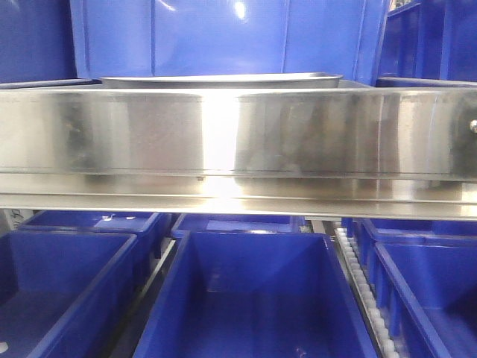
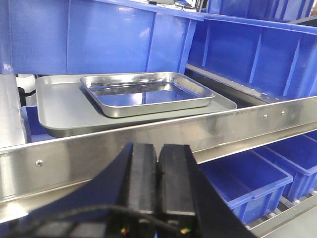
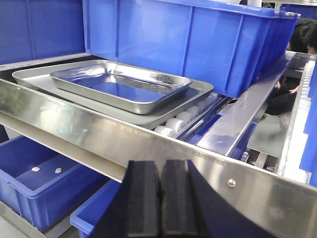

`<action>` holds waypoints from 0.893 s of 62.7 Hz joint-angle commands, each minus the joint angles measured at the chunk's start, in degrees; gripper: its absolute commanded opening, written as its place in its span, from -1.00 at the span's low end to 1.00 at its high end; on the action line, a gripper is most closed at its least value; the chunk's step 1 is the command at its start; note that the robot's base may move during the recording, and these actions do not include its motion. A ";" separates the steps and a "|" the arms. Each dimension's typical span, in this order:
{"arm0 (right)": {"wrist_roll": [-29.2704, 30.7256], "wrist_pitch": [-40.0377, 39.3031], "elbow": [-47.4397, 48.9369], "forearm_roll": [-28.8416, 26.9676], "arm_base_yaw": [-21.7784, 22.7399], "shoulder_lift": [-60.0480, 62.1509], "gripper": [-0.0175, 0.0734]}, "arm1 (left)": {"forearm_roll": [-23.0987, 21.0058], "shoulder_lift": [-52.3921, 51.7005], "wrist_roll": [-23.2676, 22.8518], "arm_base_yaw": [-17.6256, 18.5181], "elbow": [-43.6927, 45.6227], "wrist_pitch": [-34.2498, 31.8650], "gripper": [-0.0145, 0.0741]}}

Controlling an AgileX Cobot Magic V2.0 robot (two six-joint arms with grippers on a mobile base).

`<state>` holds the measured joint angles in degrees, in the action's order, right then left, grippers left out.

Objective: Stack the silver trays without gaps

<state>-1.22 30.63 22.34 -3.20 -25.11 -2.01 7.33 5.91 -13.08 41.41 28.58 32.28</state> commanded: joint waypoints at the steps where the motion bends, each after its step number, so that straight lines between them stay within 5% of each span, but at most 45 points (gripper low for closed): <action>1: 0.65 -5.23 1.51 0.49 0.07 -0.61 -0.51 | -0.22 0.72 -0.13 0.51 1.40 -5.32 -0.77; 13: 0.65 -5.23 1.51 0.49 0.07 -0.61 -0.51 | -3.68 0.72 2.25 -2.69 0.93 -5.02 -0.77; 23: 0.65 -5.23 1.51 0.49 0.07 -0.61 -0.51 | -10.23 -0.52 15.17 -17.14 0.20 -5.63 -0.77; 35: 0.65 -5.23 1.51 0.49 0.07 -0.61 -0.51 | -12.86 -5.86 15.60 -33.47 -9.73 -14.25 -0.77; 53: 0.65 -4.96 1.51 0.49 0.07 -0.67 -0.51 | -13.28 -7.25 15.60 -37.24 -30.58 -39.77 -0.77; 56: 0.65 -4.93 1.51 0.49 0.07 -0.67 -0.51 | -13.28 -7.36 15.60 -37.24 -29.61 -34.16 -0.77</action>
<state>-1.19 30.72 22.34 -3.20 -25.11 -2.01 -5.46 -0.65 2.41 4.18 -0.93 4.02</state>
